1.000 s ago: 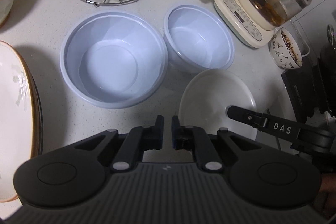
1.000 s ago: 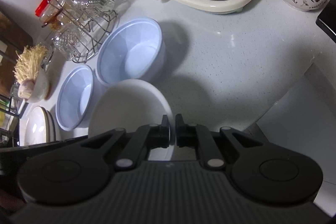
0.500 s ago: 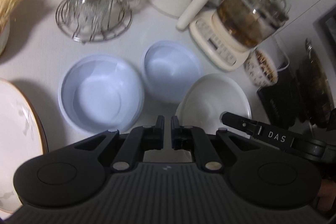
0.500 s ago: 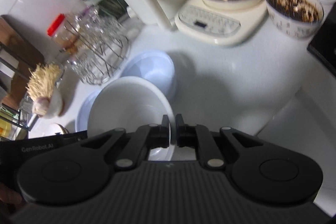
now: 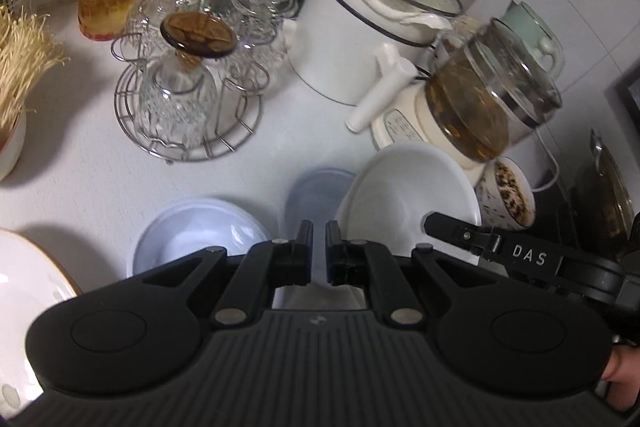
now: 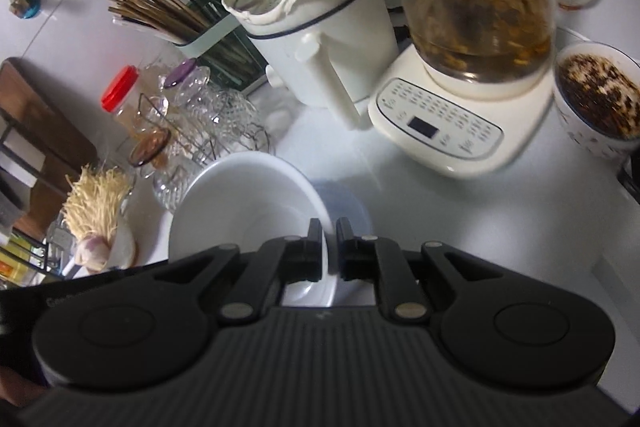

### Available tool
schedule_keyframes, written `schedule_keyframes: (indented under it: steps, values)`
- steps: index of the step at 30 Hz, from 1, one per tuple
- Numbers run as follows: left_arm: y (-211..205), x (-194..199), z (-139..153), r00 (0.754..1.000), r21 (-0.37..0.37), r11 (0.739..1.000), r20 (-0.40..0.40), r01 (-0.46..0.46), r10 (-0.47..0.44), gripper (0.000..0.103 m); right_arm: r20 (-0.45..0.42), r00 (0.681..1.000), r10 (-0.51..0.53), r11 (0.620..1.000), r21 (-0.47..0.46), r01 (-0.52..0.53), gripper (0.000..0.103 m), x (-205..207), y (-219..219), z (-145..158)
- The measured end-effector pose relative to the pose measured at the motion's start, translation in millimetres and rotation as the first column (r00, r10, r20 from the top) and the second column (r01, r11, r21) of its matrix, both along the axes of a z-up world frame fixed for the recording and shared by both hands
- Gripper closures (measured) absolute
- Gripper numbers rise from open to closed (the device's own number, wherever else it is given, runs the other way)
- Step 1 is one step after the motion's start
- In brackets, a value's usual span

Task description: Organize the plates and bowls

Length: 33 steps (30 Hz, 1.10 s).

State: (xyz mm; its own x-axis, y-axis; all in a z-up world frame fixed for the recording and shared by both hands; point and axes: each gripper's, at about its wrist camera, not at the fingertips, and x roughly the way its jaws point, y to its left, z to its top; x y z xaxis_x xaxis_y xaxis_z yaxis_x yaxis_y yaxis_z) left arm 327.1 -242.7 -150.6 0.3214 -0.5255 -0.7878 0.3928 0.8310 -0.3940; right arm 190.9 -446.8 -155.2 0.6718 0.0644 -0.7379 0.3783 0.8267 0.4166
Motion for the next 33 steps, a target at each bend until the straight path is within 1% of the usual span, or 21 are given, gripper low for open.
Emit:
schedule_keyframes:
  steps: [3,6,8,11,13,17,24,25,27,28,29,32,33]
  values:
    - [1.1,10.3,-8.8,1.0,0.001,1.0,-0.013,-0.021,0.021,0.096,-0.006,1.0,0.013,1.0,-0.007,-0.013,0.091,13.7,0.4,-7.4]
    - [0.2,19.6,-17.8,0.999,0.002,0.999,-0.009,-0.035,0.035,0.096,-0.018,1.0,0.02,1.0,-0.003,-0.02,0.091,25.5,-0.8,-16.7]
    - [-2.8,24.1,-25.0,0.999,0.005,0.999,-0.006,-0.037,0.037,0.096,-0.023,0.999,0.022,1.0,-0.017,-0.022,0.091,32.0,-1.1,-22.6]
    - [-6.4,28.2,-36.4,0.999,0.012,0.999,-0.022,-0.047,0.047,0.096,-0.048,0.998,0.028,0.999,-0.028,-0.03,0.091,38.6,-1.7,-32.9]
    - [-7.8,29.5,-42.6,0.998,0.01,0.999,-0.041,-0.05,0.051,0.096,-0.065,0.998,0.022,0.999,-0.023,-0.024,0.091,40.2,-3.2,-37.5]
    - [-11.8,31.6,-50.6,0.998,0.02,0.999,-0.055,-0.043,0.044,0.096,-0.077,0.997,0.017,1.0,-0.018,-0.018,0.091,40.6,-5.6,-43.0]
    - [-12.2,37.2,-54.6,0.997,0.015,0.999,-0.067,-0.039,0.04,0.095,-0.072,0.997,0.009,1.0,-0.004,-0.009,0.091,40.0,-6.6,-45.6]
    - [-12.3,37.4,-54.0,0.997,0.017,0.999,-0.067,-0.039,0.04,0.095,-0.072,0.997,0.008,1.0,-0.002,-0.008,0.089,39.5,-6.6,-45.4]
    - [-11.6,37.6,-52.6,0.997,0.024,0.999,-0.065,-0.044,0.046,0.094,-0.066,0.998,0.013,1.0,-0.005,-0.013,0.075,38.9,-6.1,-43.5]
    - [-10.6,38.0,-51.8,0.996,0.023,0.999,-0.069,-0.046,0.048,0.094,-0.051,0.999,0.018,1.0,-0.009,-0.019,0.062,37.5,-5.4,-41.7]
    - [-9.3,37.5,-50.4,0.997,0.017,0.999,-0.067,-0.049,0.05,0.094,-0.038,0.999,0.021,1.0,-0.016,-0.021,0.053,36.5,-4.5,-39.6]
    - [-4.9,34.1,-43.9,0.997,0.019,0.998,-0.044,-0.061,0.061,0.088,-0.006,0.999,0.045,0.998,-0.048,-0.045,0.052,33.3,-0.7,-32.2]
    - [-3.4,32.4,-40.5,0.997,0.018,0.998,-0.038,-0.065,0.066,0.088,0.0,0.999,0.049,0.997,-0.06,-0.048,0.052,32.2,0.6,-29.6]
